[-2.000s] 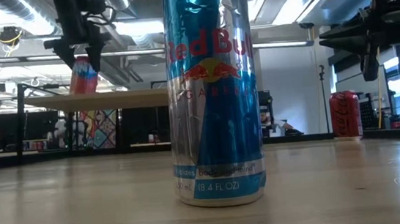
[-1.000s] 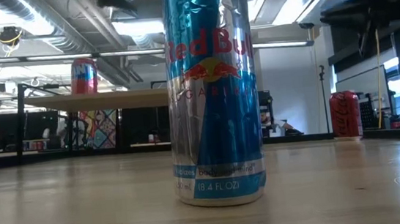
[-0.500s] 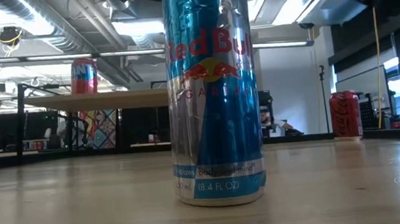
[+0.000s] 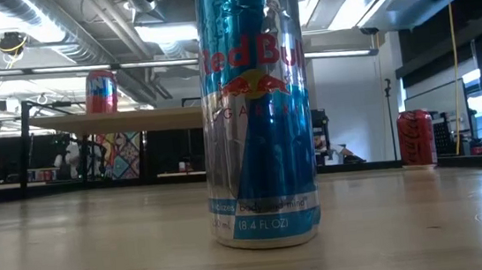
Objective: Place canned beverage on shelf
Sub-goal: Put the red soda can on the shelf aligned with the other red soda can
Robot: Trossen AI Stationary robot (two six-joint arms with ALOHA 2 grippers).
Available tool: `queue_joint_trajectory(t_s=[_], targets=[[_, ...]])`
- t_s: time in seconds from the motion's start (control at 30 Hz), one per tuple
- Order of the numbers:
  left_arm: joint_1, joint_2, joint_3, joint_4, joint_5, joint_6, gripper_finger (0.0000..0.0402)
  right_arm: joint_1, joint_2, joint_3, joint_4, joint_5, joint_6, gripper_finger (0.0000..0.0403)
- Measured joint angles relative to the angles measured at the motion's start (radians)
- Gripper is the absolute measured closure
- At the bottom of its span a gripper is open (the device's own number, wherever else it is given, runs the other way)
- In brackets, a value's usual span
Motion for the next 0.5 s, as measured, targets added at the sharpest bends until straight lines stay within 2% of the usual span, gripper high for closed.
queue_joint_trajectory(t_s=[0.13,0.33,0.5], targets=[[0.000,0.000,0.000,0.000,-0.030,0.000,0.0058,0.000,0.021,-0.001,-0.139,-0.034,0.062,0.0259],[0.000,0.000,0.000,0.000,-0.051,0.008,0.0058,0.000,0.019,-0.001,-0.249,0.019,0.163,0.0127],[0.000,0.000,0.000,0.000,-0.050,0.018,0.0058,0.000,0.025,-0.001,-0.244,0.009,0.215,0.0060]])
